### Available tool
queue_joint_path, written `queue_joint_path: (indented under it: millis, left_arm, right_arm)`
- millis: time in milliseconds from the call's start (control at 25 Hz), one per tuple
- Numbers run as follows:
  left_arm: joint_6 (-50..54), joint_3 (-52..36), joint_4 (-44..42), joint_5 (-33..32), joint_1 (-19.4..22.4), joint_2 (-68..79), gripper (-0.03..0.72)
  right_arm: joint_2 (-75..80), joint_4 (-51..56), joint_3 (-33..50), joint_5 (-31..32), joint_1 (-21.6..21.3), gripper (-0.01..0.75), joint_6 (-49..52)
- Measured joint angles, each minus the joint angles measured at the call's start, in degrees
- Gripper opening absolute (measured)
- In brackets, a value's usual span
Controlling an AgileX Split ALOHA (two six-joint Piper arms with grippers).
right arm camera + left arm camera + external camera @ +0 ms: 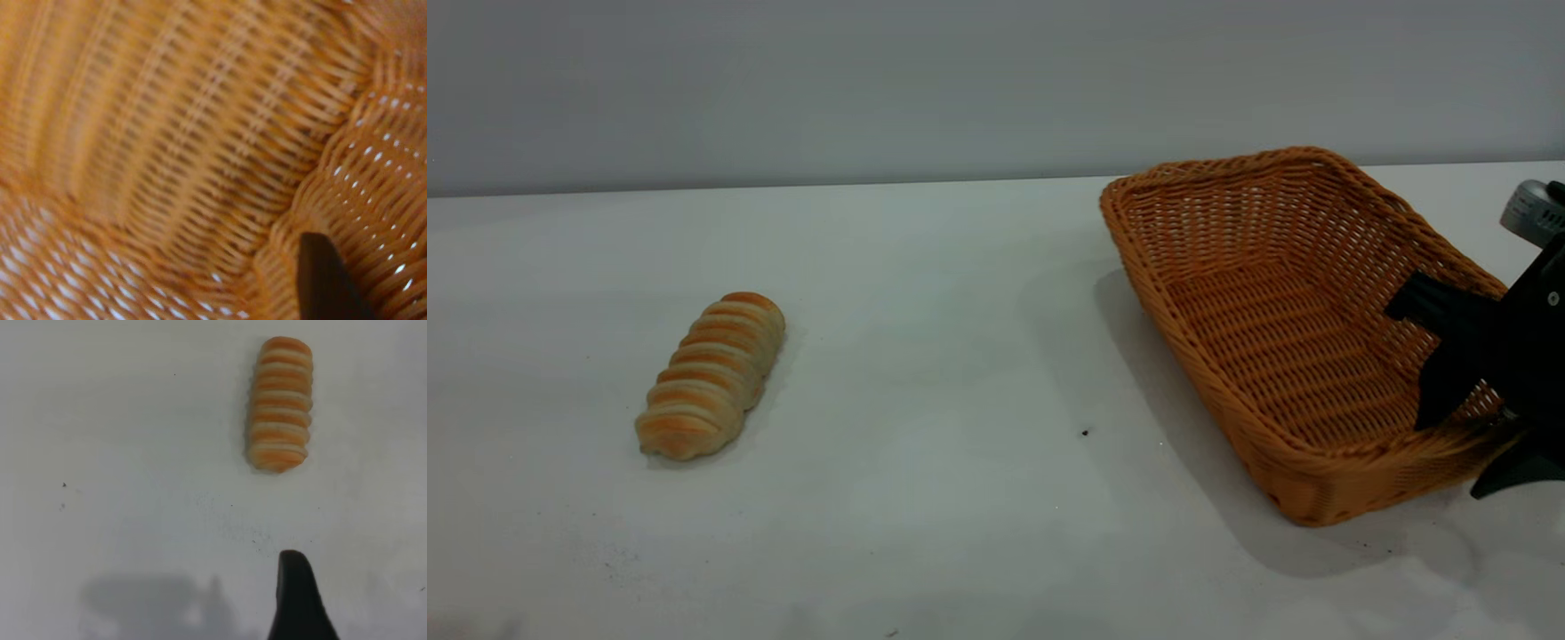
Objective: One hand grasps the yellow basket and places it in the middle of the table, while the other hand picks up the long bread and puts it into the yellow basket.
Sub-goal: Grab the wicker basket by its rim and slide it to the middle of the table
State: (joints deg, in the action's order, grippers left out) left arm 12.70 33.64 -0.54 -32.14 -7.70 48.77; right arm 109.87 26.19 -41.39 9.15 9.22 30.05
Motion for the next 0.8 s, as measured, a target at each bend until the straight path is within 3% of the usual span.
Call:
queue_joint_path:
  millis: [160,200,520,800]
  left_arm:
    - [0.0,0.0,0.0,0.0,0.0,0.0,0.521]
    - [0.0,0.0,0.0,0.0,0.0,0.0,0.521]
    - [0.0,0.0,0.0,0.0,0.0,0.0,0.521]
    - [0.0,0.0,0.1,0.0,0.0,0.0,0.521]
  right_arm:
    - [0.3,0.5,-0.8,-2.1,-0.1,0.075,-2.6]
    - [0.3,0.3,-1.0,-1.8,-0.1,0.055,-3.5]
    - [0.9,0.1,-10.5,6.9,0.4,0.046,-14.0]
    - [1.3,3.1,-19.6,14.5,4.9,0.046,-28.8]
